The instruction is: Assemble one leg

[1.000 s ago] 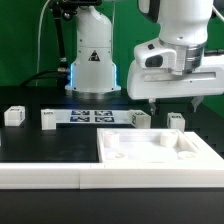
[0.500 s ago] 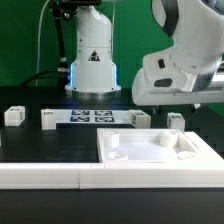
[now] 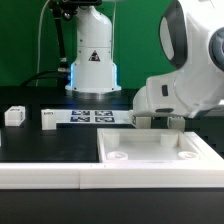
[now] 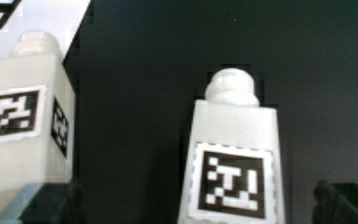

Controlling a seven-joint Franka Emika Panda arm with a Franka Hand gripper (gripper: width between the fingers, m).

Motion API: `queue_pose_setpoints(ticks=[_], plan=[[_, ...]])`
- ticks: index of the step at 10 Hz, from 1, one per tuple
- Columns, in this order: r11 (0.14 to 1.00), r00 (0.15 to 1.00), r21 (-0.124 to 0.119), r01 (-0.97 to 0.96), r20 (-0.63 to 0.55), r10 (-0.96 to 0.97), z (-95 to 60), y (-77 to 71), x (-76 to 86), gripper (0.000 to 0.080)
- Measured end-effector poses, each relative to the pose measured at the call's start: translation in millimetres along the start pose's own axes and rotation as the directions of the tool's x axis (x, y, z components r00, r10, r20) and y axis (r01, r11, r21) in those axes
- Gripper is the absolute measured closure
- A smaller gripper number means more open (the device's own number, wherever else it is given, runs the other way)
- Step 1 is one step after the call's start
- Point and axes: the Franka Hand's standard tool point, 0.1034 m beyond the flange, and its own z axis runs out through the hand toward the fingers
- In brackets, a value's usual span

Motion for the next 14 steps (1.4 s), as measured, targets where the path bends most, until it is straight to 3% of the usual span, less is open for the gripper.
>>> queue_pose_setpoints(ticks=[4,6,8,9,10,14], plan=[[0.999,1.000,-0.026,-0.022,-0.011,0.022,6.6,-10.7,1.9,0.0151],[1.000,1.000,-0.025,-0.009,-0.010,0.009,7.7,-9.6,2.1,0.0151],[1.000,1.000,-0.024,-0.003,-0.010,0.002,7.8,-9.5,2.1,0.0400],[1.000,1.000,-0.024,-0.003,-0.010,0.002,7.7,-9.5,2.1,0.0400],[1.000,1.000,-0.024,-0.003,-0.010,0.002,7.8,-9.5,2.2,0.0509],[1.000,1.000,-0.024,-0.002,-0.010,0.001,7.0,-9.3,1.8,0.0509]])
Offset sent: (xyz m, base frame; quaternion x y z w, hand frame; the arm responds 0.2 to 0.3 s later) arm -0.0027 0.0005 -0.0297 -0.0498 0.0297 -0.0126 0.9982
